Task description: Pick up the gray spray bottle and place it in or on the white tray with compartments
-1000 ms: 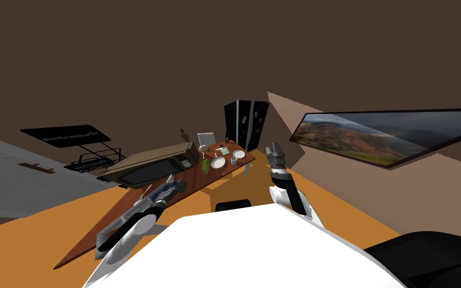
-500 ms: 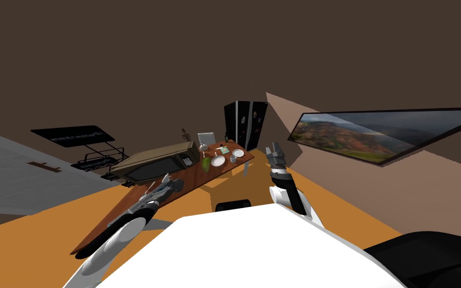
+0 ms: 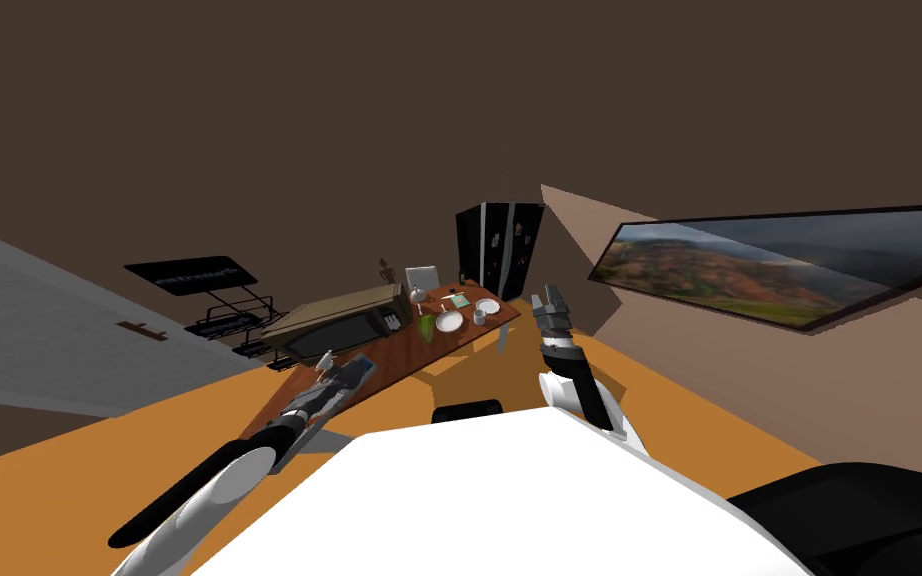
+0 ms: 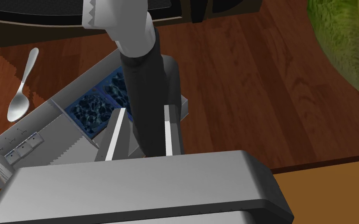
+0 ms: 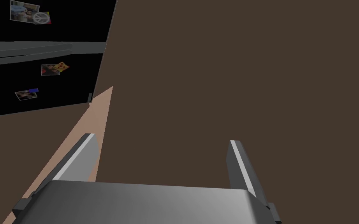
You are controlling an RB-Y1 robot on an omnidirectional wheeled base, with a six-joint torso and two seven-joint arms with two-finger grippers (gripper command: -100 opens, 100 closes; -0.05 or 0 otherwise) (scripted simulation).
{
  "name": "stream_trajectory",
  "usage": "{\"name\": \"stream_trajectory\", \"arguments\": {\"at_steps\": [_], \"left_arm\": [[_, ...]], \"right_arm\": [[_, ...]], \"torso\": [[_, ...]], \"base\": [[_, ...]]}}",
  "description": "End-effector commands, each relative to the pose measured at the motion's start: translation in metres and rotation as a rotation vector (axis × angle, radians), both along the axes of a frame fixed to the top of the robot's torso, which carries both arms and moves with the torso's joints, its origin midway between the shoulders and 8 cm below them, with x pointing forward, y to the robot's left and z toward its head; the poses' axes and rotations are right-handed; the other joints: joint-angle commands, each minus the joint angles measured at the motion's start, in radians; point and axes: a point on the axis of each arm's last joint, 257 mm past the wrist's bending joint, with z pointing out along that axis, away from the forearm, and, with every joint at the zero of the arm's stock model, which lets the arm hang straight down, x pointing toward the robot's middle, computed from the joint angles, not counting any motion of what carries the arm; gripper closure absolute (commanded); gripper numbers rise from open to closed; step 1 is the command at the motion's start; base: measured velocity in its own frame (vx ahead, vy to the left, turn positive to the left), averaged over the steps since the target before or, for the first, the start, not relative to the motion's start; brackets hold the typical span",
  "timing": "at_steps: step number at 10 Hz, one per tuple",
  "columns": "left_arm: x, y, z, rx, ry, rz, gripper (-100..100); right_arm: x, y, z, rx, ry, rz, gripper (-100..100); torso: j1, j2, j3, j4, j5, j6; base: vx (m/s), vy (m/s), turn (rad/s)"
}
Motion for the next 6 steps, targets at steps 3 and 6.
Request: {"name": "stream_trajectory", "arguments": {"at_steps": [3, 6], "left_arm": [[-0.0110, 0.0056, 0.0035, -0.009, -0.007, 0.017, 100], [-0.0140, 0.0073, 0.0047, -0.011, -0.010, 0.023, 100]], "right_arm": [[0.0000, 0.0000, 0.0000, 0.000, 0.000, 0.000, 0], [0.0000, 0.0000, 0.0000, 0.000, 0.000, 0.000, 0]], "torso": [[0.000, 0.000, 0.000, 0.000, 0.001, 0.000], [-0.003, -0.001, -0.001, 0.000, 0.000, 0.000]], "base": [[0.042, 0.247, 0.057], [0.047, 0.174, 0.030]]}}
